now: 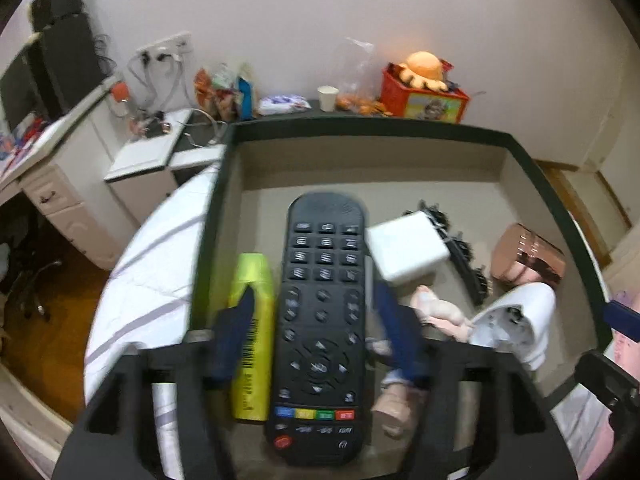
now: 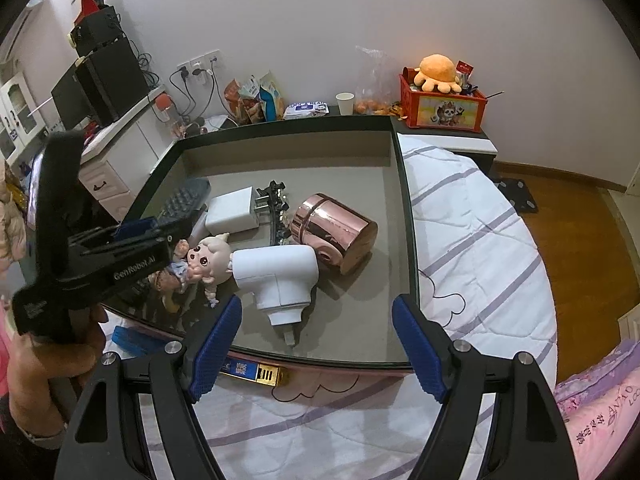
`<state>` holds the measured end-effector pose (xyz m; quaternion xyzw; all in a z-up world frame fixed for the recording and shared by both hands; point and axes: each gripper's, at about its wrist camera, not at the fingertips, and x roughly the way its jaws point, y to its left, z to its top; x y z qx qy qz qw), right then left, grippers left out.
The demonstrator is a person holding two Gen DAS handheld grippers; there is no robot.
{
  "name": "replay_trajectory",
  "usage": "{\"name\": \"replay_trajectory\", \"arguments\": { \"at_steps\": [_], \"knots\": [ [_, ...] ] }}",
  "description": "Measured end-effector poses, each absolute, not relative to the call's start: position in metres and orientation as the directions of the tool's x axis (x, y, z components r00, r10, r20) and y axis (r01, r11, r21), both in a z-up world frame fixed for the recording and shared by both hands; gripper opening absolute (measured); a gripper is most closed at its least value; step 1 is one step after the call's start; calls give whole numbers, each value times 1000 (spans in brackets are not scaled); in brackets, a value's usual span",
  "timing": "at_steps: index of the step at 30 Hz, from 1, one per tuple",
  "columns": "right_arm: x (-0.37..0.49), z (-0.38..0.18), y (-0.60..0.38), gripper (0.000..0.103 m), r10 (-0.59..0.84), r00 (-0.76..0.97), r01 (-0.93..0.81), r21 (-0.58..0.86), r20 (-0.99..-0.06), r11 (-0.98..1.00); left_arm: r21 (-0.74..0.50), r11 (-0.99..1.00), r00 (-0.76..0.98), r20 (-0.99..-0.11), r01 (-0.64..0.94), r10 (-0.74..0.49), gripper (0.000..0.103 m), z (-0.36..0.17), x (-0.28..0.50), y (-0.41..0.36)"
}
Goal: Organize rigid objects
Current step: 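Carry the black remote with the left gripper into the box and release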
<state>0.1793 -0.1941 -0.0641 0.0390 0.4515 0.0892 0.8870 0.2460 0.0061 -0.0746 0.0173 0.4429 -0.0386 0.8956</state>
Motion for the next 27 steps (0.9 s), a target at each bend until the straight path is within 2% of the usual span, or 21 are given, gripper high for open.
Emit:
{"name": "replay_trajectory", "arguments": {
  "at_steps": [3, 4, 6, 10, 16, 27],
  "knots": [
    [176, -65, -195, 79, 192, 576, -121, 149, -795, 981, -36, 994, 619, -780, 103, -93, 83, -69, 240, 7],
    [174, -64, -195, 79, 191, 577, -119, 150, -794, 982, -25, 995, 630, -772, 101, -83, 90, -67, 236, 7],
    [171, -62, -194, 79, 190, 579, -116, 151, -793, 982, -19, 995, 654, -752, 99, -80, 97, -61, 228, 8],
    [157, -55, -193, 79, 184, 593, -119, 141, -784, 983, -53, 994, 697, -710, 90, -101, 100, -42, 203, 16],
    [135, -46, -194, 79, 175, 612, -114, 132, -771, 985, -55, 997, 746, -662, 44, -70, 103, -21, 154, 32],
    [105, -52, -162, 79, 214, 590, -183, 129, -779, 975, -29, 999, 730, -683, -24, -2, 103, -32, 76, 69]
  ]
}}
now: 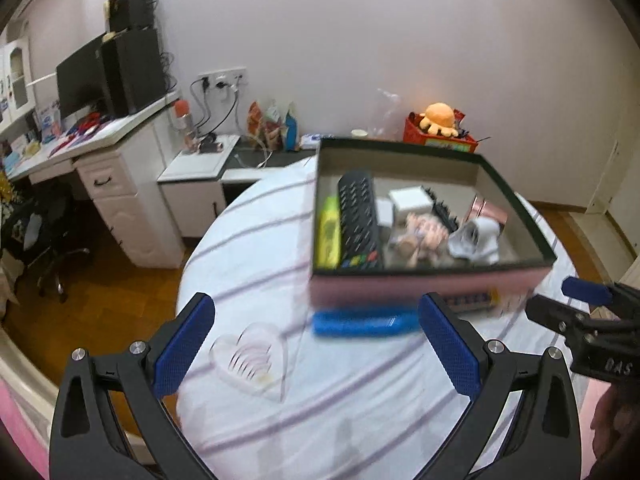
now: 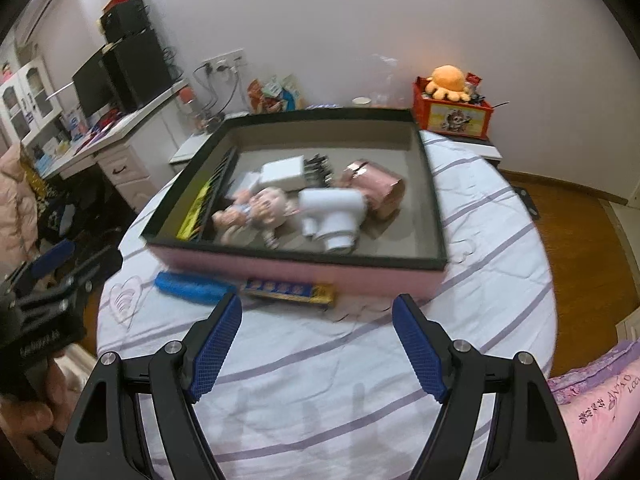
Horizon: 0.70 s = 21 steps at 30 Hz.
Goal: Organize rigid objects
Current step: 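Carry the black remote with the left gripper into the box and release, then reach the right gripper to the blue marker and close on it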
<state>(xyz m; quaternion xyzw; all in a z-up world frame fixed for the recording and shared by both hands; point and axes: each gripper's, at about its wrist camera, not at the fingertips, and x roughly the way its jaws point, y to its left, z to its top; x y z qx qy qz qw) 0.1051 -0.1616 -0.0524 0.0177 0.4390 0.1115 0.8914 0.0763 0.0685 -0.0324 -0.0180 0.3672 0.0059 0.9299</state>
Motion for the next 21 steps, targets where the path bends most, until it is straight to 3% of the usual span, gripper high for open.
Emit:
{"name": "replay_trajectory", "arguments": {
  "at_steps": [21],
  "knots": [
    [128, -97, -55, 79, 332, 436, -483, 95, -837, 871, -42, 985, 659, -748, -164, 78, 103, -72, 56, 130]
  ]
}}
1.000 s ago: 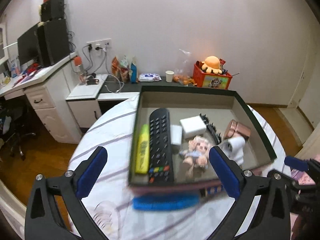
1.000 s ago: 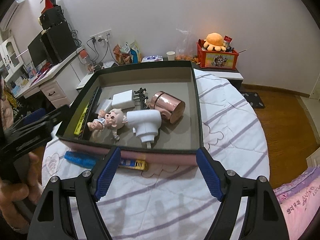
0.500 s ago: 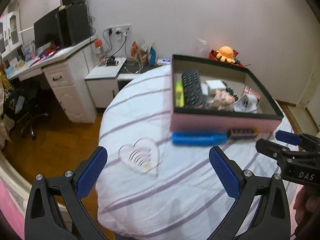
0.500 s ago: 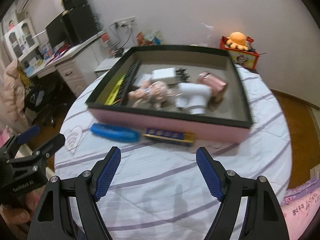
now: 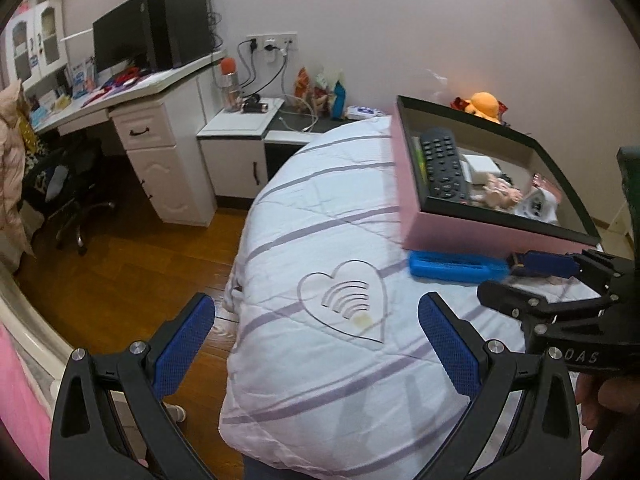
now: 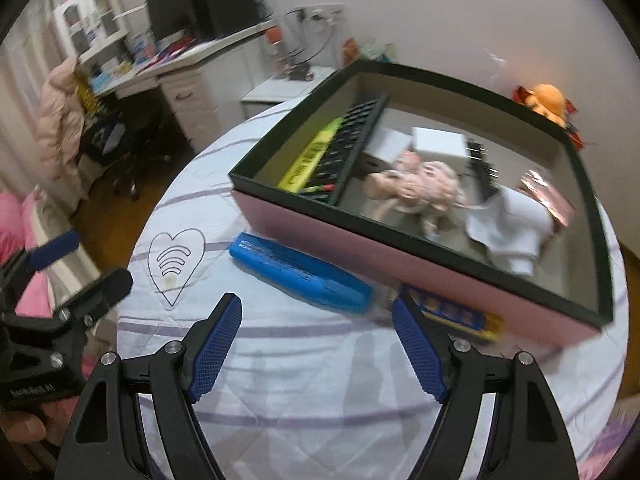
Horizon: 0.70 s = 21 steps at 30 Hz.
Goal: Organize rigid objects
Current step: 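Reach the right gripper to the blue marker and close on it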
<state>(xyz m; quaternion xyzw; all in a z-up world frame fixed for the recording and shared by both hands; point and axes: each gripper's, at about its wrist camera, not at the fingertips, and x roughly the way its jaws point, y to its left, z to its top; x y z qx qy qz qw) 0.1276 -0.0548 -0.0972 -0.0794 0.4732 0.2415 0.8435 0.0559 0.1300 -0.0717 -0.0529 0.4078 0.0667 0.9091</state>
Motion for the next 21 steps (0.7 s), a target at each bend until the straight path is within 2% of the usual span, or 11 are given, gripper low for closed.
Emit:
{"name": "replay_trajectory", "arguments": {
  "at_steps": [11, 14, 18, 20, 21],
  "knots": [
    [143, -125, -33, 79, 327, 338, -622, 52, -882, 781, -44, 981, 634, -768, -187, 87, 103, -83, 69, 137],
    [141, -122, -34, 79, 386, 293, -621, 133, -875, 772, -36, 982, 634, -768, -187, 93, 103, -84, 69, 136],
    [139, -120, -33, 79, 402, 316, -619, 135, -860, 774, -40, 978, 625, -774, -203, 98, 103, -87, 67, 140],
    [142, -123, -31, 75, 382, 337, -605, 112, -860, 788, -41, 976, 623, -776, -212, 102, 103, -88, 65, 142],
    [145, -124, -31, 69, 387, 329, -603, 124, -861, 788, -42, 976, 622, -776, -214, 103, 103, -88, 65, 143]
  ]
}}
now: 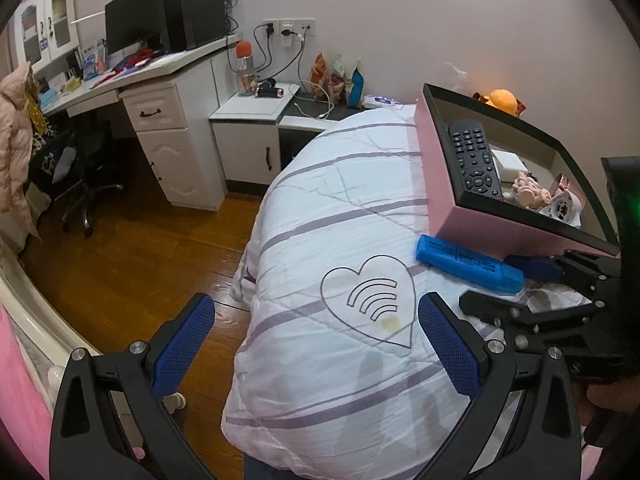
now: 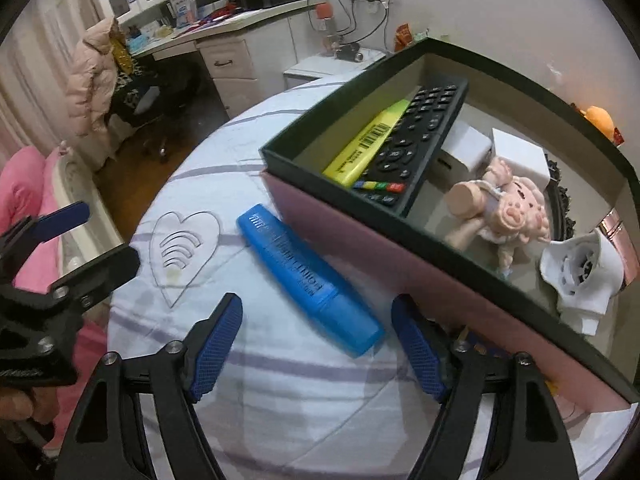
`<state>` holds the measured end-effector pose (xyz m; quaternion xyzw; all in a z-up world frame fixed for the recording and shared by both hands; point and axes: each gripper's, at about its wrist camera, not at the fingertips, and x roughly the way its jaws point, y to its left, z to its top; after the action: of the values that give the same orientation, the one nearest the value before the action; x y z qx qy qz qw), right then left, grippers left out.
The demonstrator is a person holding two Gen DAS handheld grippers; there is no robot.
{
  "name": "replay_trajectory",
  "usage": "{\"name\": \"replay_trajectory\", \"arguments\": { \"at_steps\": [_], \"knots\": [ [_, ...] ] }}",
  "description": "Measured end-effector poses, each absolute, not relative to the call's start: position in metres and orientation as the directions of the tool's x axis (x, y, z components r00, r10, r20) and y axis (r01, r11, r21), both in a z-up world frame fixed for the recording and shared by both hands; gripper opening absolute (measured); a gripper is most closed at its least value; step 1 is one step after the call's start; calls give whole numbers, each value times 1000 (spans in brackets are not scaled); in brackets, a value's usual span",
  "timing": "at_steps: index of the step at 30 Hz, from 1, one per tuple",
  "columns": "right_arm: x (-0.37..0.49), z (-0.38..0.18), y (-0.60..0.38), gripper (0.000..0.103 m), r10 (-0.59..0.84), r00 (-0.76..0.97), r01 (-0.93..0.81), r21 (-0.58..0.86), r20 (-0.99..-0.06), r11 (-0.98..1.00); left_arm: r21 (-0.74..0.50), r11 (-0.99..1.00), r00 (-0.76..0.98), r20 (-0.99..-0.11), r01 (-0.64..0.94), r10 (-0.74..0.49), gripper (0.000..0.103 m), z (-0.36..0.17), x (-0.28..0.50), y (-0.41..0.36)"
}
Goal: Organize rigid objects
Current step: 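Reach the right gripper to the blue marker and close on it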
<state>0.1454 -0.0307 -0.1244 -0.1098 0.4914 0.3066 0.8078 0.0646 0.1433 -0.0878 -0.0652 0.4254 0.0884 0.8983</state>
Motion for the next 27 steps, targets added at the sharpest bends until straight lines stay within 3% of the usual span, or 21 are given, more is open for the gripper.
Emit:
{"name": "replay_trajectory", "arguments": {
  "at_steps": [2, 4, 7, 27],
  "knots": [
    [146, -127, -27, 65, 380, 342, -601, 111, -860, 792, -41, 975, 623, -775, -218, 107, 103, -87, 64, 144],
    [144, -127, -25, 45, 369, 363, -605, 84, -856, 792, -41, 975, 623, -775, -218, 107, 103, -87, 64, 144],
    [142, -123, -21, 39, 380, 351, -617, 94, -856, 781, -36, 976, 622, -776, -214, 108, 103, -88, 63, 142],
    [148, -124, 10, 41, 388, 347, -686, 51, -854, 726, -22, 974, 608, -784, -224, 122, 103, -92, 67, 142]
  ]
}}
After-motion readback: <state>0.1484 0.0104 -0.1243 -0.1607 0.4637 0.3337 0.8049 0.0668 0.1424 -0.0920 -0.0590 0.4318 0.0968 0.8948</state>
